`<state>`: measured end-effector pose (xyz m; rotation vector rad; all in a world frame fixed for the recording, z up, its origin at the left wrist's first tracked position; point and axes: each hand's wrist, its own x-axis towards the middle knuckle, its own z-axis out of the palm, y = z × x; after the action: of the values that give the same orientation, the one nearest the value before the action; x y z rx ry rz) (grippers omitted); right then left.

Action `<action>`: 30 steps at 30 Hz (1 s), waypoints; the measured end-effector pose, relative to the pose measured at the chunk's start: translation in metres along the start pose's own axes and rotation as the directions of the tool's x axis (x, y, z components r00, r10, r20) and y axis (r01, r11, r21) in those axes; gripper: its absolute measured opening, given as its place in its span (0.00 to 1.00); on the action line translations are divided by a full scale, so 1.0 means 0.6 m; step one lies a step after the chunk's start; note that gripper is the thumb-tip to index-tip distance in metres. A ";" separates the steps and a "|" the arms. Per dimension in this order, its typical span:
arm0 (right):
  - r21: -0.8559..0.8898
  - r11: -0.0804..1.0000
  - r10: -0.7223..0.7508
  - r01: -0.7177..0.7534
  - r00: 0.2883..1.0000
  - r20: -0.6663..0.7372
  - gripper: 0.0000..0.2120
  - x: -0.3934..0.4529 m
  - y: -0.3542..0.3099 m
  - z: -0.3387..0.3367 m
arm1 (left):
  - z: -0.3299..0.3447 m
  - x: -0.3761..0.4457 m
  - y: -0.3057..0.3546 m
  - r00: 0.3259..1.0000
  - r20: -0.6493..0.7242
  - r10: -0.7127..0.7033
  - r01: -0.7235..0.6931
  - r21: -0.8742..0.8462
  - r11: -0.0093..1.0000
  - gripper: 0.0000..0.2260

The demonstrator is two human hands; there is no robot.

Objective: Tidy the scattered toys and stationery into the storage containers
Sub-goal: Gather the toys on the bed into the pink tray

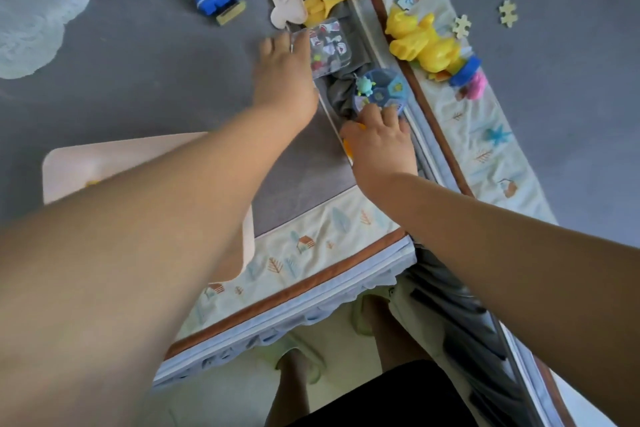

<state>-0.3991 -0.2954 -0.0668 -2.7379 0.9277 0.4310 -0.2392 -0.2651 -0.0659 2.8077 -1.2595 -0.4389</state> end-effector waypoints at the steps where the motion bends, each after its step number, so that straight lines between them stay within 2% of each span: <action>1: 0.019 1.000 -0.009 0.009 1.000 -0.011 0.18 0.001 0.001 0.003 | 0.006 0.015 0.000 1.000 0.001 0.002 -0.002 0.015 1.000 0.33; 8: 0.107 0.994 -0.021 0.026 0.999 -0.040 0.18 0.013 0.010 0.006 | 0.035 0.059 0.011 0.998 -0.007 -0.069 0.070 0.116 0.991 0.34; 11: 0.133 0.991 -0.019 0.025 0.999 -0.049 0.19 0.017 0.010 -0.003 | 0.021 0.048 0.018 0.989 0.018 -0.147 0.146 0.069 0.987 0.36; 16: 0.201 0.979 0.026 -0.011 0.997 -0.071 0.18 0.008 -0.021 -0.032 | -0.027 -0.020 -0.003 0.982 -0.055 -0.180 0.178 -0.038 0.983 0.30; 24: 0.368 0.929 0.005 0.049 0.989 -0.145 0.19 -0.039 -0.174 -0.078 | -0.115 -0.182 -0.145 0.940 -0.145 -0.309 0.288 -0.147 0.946 0.30; 30: 0.407 0.906 -0.098 0.117 0.993 -0.068 0.21 -0.078 -0.263 -0.070 | -0.087 -0.295 -0.251 0.906 -0.066 -0.417 0.404 -0.152 0.902 0.33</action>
<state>-0.3282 -0.1591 0.0061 -2.4029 0.7683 0.1309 -0.2273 -0.0379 0.0052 2.9261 -0.5843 -0.3755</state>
